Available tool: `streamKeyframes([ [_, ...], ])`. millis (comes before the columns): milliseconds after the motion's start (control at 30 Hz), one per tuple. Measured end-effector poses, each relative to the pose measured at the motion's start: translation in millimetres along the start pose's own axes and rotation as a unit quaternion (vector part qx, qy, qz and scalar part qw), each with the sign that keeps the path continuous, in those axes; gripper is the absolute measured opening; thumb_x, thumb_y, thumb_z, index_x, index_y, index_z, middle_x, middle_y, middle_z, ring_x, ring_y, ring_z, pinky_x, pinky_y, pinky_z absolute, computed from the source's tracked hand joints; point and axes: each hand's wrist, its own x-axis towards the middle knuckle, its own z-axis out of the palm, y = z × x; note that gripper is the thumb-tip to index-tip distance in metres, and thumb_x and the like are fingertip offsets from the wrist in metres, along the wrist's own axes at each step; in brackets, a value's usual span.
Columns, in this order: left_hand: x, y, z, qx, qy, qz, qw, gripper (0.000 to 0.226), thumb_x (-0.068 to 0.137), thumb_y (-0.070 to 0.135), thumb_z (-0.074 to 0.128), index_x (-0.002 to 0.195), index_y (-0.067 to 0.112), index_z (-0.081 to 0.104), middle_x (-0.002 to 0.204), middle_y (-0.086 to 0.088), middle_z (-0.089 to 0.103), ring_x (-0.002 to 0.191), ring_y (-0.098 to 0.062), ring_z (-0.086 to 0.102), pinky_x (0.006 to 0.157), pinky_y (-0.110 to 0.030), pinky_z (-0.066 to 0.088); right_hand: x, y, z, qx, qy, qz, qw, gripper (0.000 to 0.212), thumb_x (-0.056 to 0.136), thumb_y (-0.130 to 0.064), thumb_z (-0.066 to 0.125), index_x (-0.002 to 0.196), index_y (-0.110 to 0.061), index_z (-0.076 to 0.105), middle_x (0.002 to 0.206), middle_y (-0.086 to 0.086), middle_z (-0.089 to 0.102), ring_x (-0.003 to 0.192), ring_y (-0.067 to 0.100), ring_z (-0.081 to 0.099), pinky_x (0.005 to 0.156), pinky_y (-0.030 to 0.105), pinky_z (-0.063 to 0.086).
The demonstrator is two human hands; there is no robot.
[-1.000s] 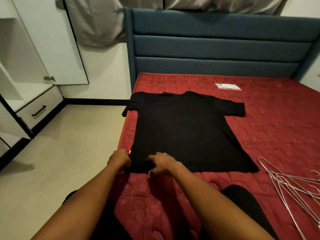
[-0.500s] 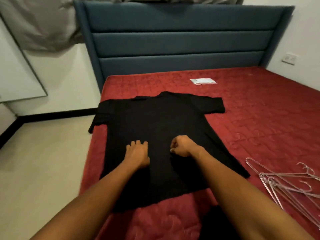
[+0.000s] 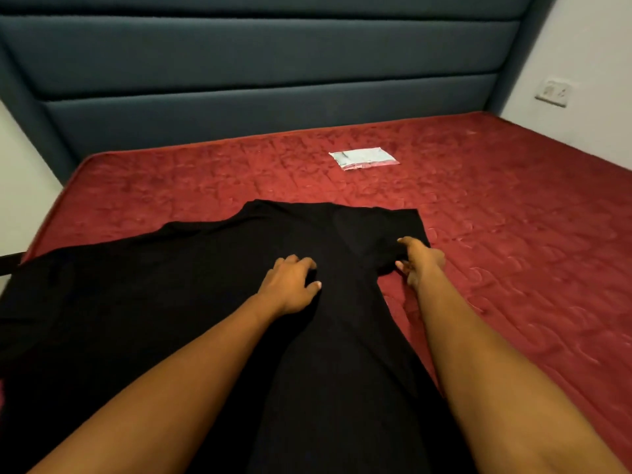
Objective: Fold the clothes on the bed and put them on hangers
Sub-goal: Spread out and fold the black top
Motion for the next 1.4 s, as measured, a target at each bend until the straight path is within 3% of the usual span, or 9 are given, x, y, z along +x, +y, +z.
streamKeyframes([
  [133, 35.2, -23.5, 3.0, -0.235, 0.06, -0.125, 0.962, 0.023, 0.094, 0.033, 0.067, 0.114, 0.021, 0.067, 0.088, 0.004, 0.073, 0.083, -0.013, 0.067, 0.081, -0.03, 0.054, 22.8, -8.9, 30.8, 0.008, 0.088, 0.018, 0.996, 0.04, 0.071, -0.019, 0.081, 0.106, -0.006, 0.069, 0.1, 0.01, 0.073, 0.082, 0.029, 0.069, 0.075, 0.041, 0.06],
  [233, 46.0, -31.7, -14.1, -0.472, 0.058, -0.212, 0.854, 0.023, 0.101, 0.026, 0.06, 0.114, 0.007, 0.065, 0.082, -0.008, 0.075, 0.062, -0.02, 0.067, 0.058, -0.03, 0.056, -5.6, -17.2, 59.0, -0.172, 0.093, -0.164, 0.967, 0.036, 0.086, -0.027, 0.074, 0.115, -0.006, 0.07, 0.115, 0.017, 0.071, 0.106, 0.037, 0.067, 0.088, 0.042, 0.053],
  [467, 35.3, -62.9, -32.4, -0.795, -0.006, -0.254, 0.55, 0.083, 0.095, 0.073, 0.034, 0.127, -0.001, 0.056, 0.122, -0.028, 0.064, 0.109, -0.043, 0.065, 0.075, -0.047, 0.057, -130.8, 29.7, 97.0, -0.416, -0.284, -0.507, 0.7, 0.056, 0.086, -0.049, 0.067, 0.132, -0.017, 0.064, 0.135, 0.007, 0.066, 0.127, 0.025, 0.06, 0.104, 0.035, 0.046],
  [533, 21.6, -64.9, -27.2, -0.822, 0.012, -0.236, 0.518, 0.083, 0.095, 0.075, 0.033, 0.124, 0.004, 0.064, 0.117, -0.022, 0.071, 0.105, -0.036, 0.069, 0.075, -0.042, 0.058, -153.3, 52.7, 71.9, -0.427, -0.262, -0.474, 0.725, 0.068, 0.085, -0.06, 0.062, 0.14, -0.021, 0.058, 0.142, 0.002, 0.061, 0.133, 0.021, 0.054, 0.112, 0.039, 0.042],
  [600, 12.1, -60.2, -26.7, -0.83, 0.044, -0.23, 0.506, 0.069, 0.096, 0.066, 0.047, 0.126, 0.007, 0.066, 0.118, -0.018, 0.072, 0.108, -0.034, 0.069, 0.083, -0.042, 0.058, -159.5, 69.0, 34.4, -0.461, -0.167, -0.426, 0.761, 0.065, 0.085, -0.06, 0.061, 0.137, -0.021, 0.057, 0.136, 0.001, 0.061, 0.129, 0.023, 0.055, 0.109, 0.041, 0.042],
  [733, -7.6, -51.9, -17.5, -0.732, 0.112, -0.321, 0.591, 0.058, 0.073, 0.028, 0.088, 0.123, 0.009, 0.067, 0.116, -0.014, 0.073, 0.097, -0.03, 0.074, 0.078, -0.048, 0.063, -162.9, 85.7, -43.5, -0.552, -0.023, -0.313, 0.773, 0.069, 0.08, -0.069, 0.063, 0.123, -0.016, 0.057, 0.12, 0.008, 0.06, 0.113, 0.033, 0.059, 0.096, 0.045, 0.047],
  [1033, -39.6, -32.0, -6.3, -0.639, 0.045, -0.3, 0.707, 0.043, 0.087, -0.007, 0.067, 0.129, -0.006, 0.056, 0.123, -0.02, 0.067, 0.066, -0.025, 0.072, 0.046, -0.023, 0.055, -207.0, 96.0, -150.1, -0.59, -0.054, -0.168, 0.788, 0.048, 0.085, -0.051, 0.068, 0.115, -0.014, 0.063, 0.118, 0.013, 0.069, 0.112, 0.033, 0.066, 0.088, 0.037, 0.051],
  [1200, -57.7, -15.3, -28.3, -0.661, 0.125, -0.299, 0.677, 0.023, 0.09, -0.017, 0.058, 0.085, 0.005, 0.052, 0.1, -0.014, 0.06, 0.076, -0.028, 0.065, 0.052, -0.029, 0.06, -249.8, 83.8, -173.4, -0.576, -0.056, -0.248, 0.777, 0.028, 0.087, -0.042, 0.065, 0.104, -0.02, 0.062, 0.103, 0.009, 0.072, 0.103, 0.034, 0.069, 0.079, 0.038, 0.051],
  [1400, -72.6, -24.1, -78.3, -0.692, 0.262, -0.268, 0.617, 0.037, 0.087, -0.021, 0.049, 0.114, 0.005, 0.048, 0.103, -0.014, 0.053, 0.073, -0.022, 0.06, 0.055, -0.028, 0.06, -333.3, 80.8, -153.8, -0.612, -0.116, -0.394, 0.676, 0.04, 0.092, -0.043, 0.062, 0.125, -0.024, 0.051, 0.108, 0.009, 0.071, 0.103, 0.036, 0.068, 0.08, 0.041, 0.052],
])
